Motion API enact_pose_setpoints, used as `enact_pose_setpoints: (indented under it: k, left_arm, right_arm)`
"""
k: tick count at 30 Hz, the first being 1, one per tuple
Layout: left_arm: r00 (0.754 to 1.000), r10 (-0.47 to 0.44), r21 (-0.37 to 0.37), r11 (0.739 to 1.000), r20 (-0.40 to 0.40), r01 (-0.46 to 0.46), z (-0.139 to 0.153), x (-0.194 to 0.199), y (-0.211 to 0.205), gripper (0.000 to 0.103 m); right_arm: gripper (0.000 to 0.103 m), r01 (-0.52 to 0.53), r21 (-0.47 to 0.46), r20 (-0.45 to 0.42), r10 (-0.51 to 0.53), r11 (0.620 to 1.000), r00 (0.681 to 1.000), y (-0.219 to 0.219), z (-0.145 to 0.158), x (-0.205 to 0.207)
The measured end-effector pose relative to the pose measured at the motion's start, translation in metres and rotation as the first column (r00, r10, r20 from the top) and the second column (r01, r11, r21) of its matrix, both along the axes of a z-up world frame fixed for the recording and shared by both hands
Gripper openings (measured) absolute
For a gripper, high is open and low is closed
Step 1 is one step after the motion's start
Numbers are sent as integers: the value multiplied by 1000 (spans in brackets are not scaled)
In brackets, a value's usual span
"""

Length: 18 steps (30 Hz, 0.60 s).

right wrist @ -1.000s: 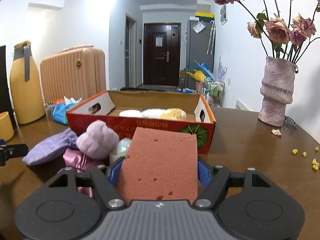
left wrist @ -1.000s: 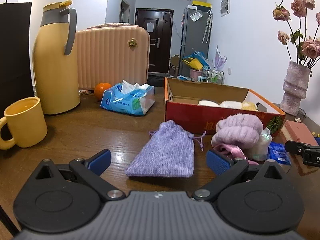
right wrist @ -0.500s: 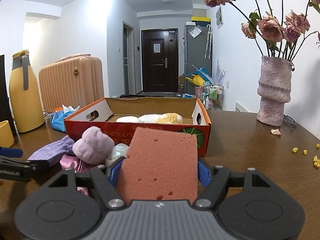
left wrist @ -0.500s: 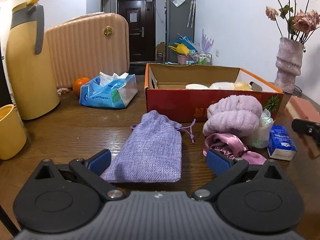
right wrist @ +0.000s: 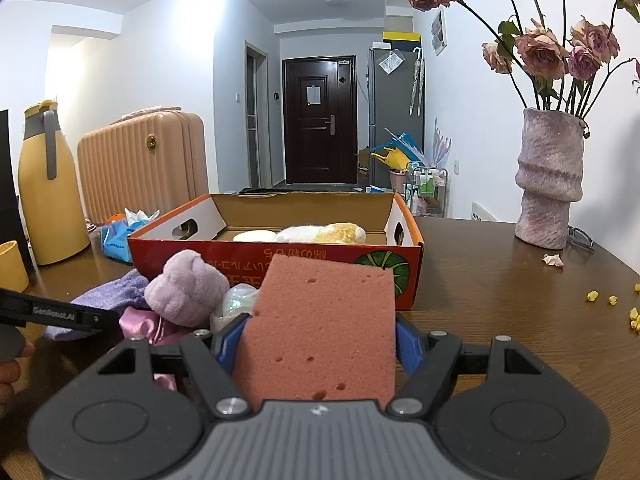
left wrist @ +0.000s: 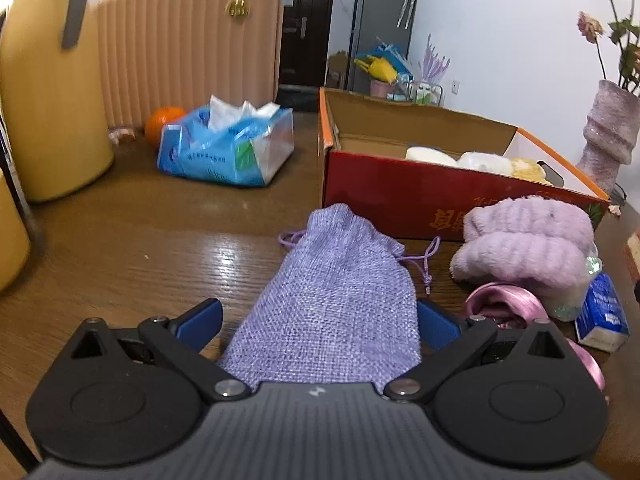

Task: Organize soft objects
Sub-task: 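Lift the sponge with the right gripper while the left gripper grasps the purple burlap pouch, then carry the sponge and purple pouch over the cardboard box with both grippers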

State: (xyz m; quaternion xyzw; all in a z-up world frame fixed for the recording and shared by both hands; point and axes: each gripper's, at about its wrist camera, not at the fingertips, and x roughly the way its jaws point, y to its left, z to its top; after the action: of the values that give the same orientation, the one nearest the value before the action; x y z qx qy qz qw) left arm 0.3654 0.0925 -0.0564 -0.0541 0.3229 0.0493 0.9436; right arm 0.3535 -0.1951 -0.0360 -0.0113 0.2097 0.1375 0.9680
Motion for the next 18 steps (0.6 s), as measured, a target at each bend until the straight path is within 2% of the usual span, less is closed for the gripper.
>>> enact_pose_setpoints:
  k: [2, 4, 6, 13, 18]
  left_arm:
    - [1000, -1, -29, 1000, -20, 0, -3, 5, 5, 100]
    - [1000, -2, -41, 999, -29, 1, -4, 7, 7, 91]
    - [999, -9, -50, 999, -33, 8, -5, 7, 7, 87]
    - [1000, -20, -38, 999, -12, 20, -4, 3, 5, 55]
    - [1000, -13, -41, 999, 8, 13, -1, -1, 6, 48]
  right_arm:
    - [72, -2, 2, 1, 2, 1000, 1000, 0, 0, 0]
    - [72, -4, 3, 3, 4, 1000, 1000, 0, 0, 0]
    - [72, -7, 5, 6, 7, 1000, 1000, 0, 0, -1]
    - [72, -1, 10, 25, 1, 1000, 1000, -1, 0, -3]
    - [72, 10, 15, 49, -11, 1000, 999, -2, 2, -6]
